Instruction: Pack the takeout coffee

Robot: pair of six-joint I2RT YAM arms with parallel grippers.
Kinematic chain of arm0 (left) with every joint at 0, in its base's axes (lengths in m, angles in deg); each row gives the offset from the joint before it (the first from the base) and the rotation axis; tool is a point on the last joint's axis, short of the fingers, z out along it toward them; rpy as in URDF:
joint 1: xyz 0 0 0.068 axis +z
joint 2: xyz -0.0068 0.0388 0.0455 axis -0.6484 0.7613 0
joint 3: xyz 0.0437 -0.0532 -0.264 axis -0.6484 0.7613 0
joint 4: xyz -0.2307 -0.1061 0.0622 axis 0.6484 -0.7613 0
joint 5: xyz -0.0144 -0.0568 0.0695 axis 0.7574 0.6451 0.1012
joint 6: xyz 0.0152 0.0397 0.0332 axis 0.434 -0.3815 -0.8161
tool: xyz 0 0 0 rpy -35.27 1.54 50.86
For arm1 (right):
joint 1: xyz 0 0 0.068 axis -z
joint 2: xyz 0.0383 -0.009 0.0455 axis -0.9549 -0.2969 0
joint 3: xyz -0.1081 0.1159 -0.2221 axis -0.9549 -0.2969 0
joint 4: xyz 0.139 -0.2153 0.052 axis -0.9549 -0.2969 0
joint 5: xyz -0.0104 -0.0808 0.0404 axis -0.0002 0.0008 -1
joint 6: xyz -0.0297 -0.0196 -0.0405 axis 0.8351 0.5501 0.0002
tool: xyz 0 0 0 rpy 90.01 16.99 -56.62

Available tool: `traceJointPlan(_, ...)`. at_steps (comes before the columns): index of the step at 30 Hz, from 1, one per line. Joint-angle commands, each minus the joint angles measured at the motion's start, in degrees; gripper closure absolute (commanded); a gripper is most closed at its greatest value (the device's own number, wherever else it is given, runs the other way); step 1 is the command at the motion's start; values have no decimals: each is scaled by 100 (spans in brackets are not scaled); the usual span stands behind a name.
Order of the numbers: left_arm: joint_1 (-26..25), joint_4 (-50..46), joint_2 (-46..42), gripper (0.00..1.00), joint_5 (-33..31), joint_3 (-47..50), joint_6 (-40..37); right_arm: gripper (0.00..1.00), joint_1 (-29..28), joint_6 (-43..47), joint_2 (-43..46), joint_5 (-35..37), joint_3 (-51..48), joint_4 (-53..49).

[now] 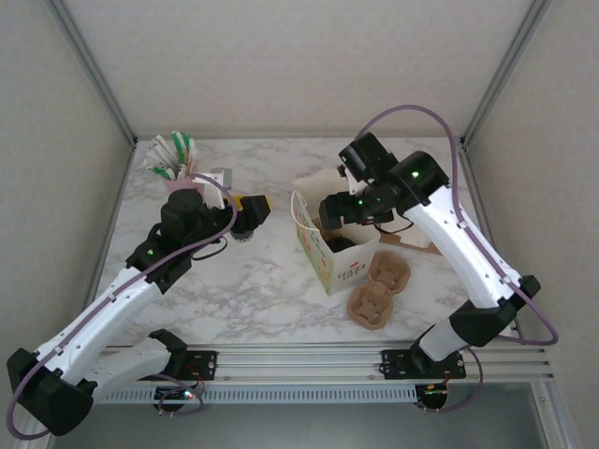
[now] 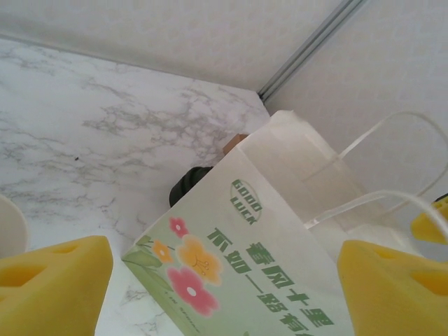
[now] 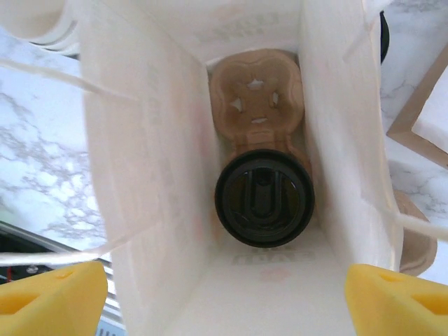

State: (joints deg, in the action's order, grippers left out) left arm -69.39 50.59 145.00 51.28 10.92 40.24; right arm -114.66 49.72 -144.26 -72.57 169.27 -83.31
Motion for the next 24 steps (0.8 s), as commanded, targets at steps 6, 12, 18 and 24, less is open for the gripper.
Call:
traceJointPlan(6,-47,-137,-391,7,-220,-335,28,11,-34,-92,878,-377,60,574)
traceJointPlan(12,-47,-243,-649,0,-419,-431,-15,6,-34,-100,1602,-201,-146,954)
traceJointPlan(18,-47,-312,-1051,0,-771,-476,-23,1,-34,-121,2293,261,-462,1144)
traceJointPlan(24,-47,-438,-1472,0,-1262,-442,27,1,-34,-228,2871,892,-799,1179)
